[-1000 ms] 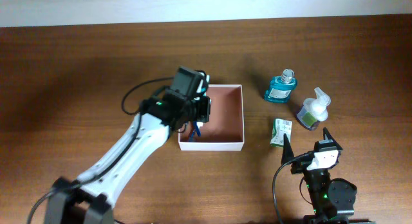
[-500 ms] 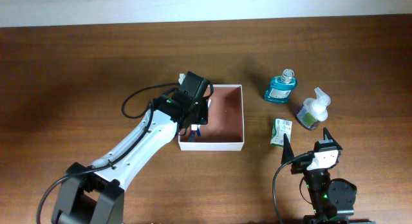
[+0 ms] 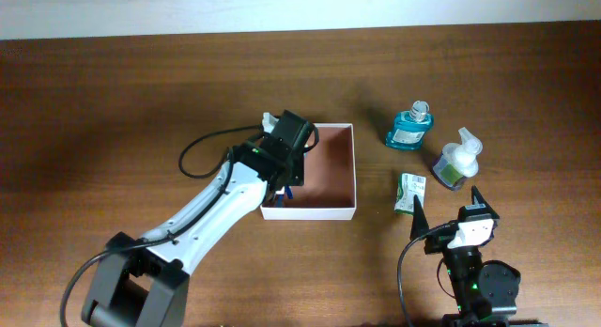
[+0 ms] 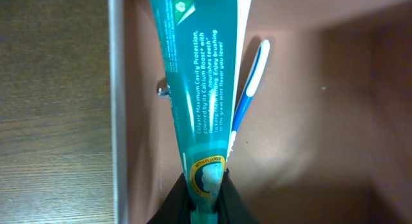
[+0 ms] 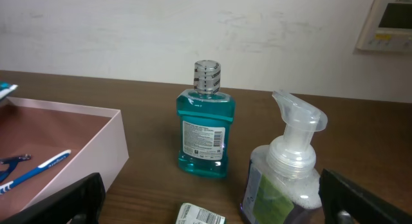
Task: Pack container
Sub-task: 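Carry the toothpaste tube over the box and lower it inside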
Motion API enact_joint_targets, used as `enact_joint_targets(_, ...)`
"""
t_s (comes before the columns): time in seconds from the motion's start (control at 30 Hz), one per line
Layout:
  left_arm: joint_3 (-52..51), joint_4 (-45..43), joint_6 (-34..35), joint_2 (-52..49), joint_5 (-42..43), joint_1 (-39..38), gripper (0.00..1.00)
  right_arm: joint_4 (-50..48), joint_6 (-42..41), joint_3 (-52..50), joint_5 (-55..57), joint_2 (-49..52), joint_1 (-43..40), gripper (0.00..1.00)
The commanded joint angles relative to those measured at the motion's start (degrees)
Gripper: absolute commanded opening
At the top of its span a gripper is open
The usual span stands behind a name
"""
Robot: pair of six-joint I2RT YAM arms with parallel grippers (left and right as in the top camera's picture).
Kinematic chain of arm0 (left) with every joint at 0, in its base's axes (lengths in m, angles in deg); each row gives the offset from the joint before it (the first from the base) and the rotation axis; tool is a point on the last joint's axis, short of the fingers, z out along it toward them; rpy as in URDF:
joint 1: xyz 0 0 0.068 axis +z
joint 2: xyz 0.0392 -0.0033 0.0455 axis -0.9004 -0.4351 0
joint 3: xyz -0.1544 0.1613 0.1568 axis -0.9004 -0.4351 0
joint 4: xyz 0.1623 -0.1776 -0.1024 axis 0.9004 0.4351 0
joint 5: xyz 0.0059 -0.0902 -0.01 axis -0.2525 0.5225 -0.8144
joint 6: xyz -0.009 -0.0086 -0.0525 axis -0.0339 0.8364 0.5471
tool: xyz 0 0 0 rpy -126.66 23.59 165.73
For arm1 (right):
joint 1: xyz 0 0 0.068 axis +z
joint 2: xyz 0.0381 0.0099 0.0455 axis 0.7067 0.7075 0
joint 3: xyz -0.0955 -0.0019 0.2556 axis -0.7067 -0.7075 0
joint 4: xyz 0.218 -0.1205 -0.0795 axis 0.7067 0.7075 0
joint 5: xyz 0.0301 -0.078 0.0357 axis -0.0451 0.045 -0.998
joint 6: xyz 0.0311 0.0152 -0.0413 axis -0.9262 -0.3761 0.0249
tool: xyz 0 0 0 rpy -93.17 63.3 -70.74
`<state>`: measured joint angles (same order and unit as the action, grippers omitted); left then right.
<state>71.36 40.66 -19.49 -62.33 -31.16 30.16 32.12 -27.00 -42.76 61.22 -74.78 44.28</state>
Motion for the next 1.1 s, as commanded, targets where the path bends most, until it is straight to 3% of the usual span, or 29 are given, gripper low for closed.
enact_joint_targets(0.0,1.0,0.1,0.8,-1.5,-1.7,-0.8,0.01,0.3,-0.3,-0.3,0.3,-0.5,0.3,0.99)
enact_joint_targets(0.57,1.0,-0.3,0.8,-6.6,-1.7,-0.8,0.03,0.3,-0.3,-0.3,0.3,-0.5,0.3,0.99)
enact_joint_targets(0.63,1.0,-0.3,0.7,-6.7,-1.7,-0.8,0.15,0.3,-0.3,-0.3,0.3,-0.5,0.3,0.99)
enact_joint_targets(0.77,1.0,-0.5,0.7,-6.7,-1.7,-0.8,0.18,0.3,-0.3,-0.3,0.3,-0.5,0.3,0.98)
enact_joint_targets(0.8,1.0,-0.5,0.7,-6.7,-1.7,-0.8,0.27,0.3,-0.3,-0.3,0.3,-0.5,0.3,0.99)
enact_joint_targets(0.83,1.0,-0.5,0.7,-6.7,-1.7,-0.8,0.43,0.3,-0.3,-0.3,0.3,-0.5,0.3,0.99)
enact_joint_targets(0.87,1.0,-0.5,0.7,-6.7,-1.6,-0.8,0.48,0.3,-0.3,-0.3,0.3,-0.5,0.3,0.99)
enact_joint_targets(1.07,1.3,-0.4,0.7,-6.6,-1.6,-0.8,0.49,0.3,-0.3,-0.3,0.3,-0.5,0.3,0.99)
